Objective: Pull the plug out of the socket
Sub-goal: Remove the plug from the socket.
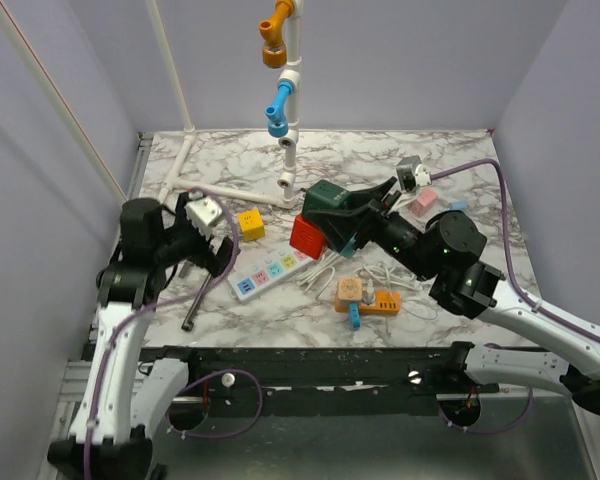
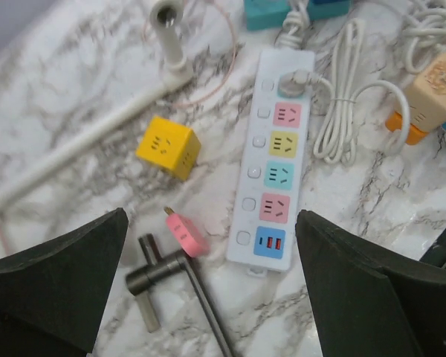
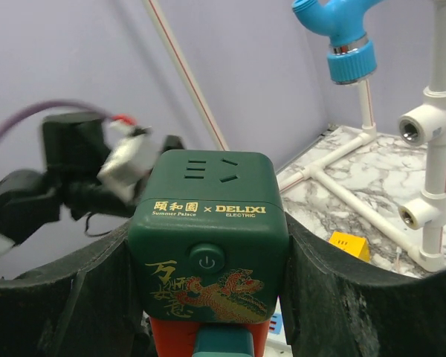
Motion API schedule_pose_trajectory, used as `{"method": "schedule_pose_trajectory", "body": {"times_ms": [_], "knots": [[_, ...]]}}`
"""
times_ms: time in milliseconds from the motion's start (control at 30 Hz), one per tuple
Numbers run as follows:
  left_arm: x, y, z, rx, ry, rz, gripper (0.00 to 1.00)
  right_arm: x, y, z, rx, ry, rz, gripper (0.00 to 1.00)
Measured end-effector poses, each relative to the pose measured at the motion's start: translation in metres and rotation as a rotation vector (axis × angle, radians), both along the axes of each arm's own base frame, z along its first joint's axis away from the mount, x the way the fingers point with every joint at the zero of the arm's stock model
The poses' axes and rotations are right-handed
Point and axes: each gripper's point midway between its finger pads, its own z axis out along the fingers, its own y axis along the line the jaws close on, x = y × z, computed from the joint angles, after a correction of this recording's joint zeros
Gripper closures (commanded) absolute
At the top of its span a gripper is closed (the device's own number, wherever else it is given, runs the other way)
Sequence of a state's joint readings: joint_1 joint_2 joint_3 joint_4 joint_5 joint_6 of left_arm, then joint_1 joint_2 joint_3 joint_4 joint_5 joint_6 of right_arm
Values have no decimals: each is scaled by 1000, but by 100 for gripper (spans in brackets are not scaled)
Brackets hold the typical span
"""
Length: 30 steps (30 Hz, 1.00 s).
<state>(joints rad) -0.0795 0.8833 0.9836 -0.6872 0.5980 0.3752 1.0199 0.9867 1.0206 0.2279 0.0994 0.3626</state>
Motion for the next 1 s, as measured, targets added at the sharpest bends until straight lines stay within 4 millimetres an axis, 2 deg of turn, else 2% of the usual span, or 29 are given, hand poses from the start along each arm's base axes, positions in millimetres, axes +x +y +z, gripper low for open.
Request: {"method": "schedule_pose_trajectory", "body": {"times_ms": [167,267,433,567,767,1000], "knots": [[-76,-15,64,44,-498,-237,2,-7,16,0,3,21,81,99],[-95,-24,80,42,-611,-325,1,-12,32,-10,-1,59,153,99],[-105,-35,77,38,-659,-434,2,-17,61,-31,-3,140,260,99],[-113,-38,71,67,-750,-482,1,-22,75,-37,9,176,330,99],[-118,-43,75,88,-822,-547,2,-26,84,-41,20,196,377,99],[-128,-50,78,80,-904,-611,2,-24,92,-36,64,183,394,99]]}}
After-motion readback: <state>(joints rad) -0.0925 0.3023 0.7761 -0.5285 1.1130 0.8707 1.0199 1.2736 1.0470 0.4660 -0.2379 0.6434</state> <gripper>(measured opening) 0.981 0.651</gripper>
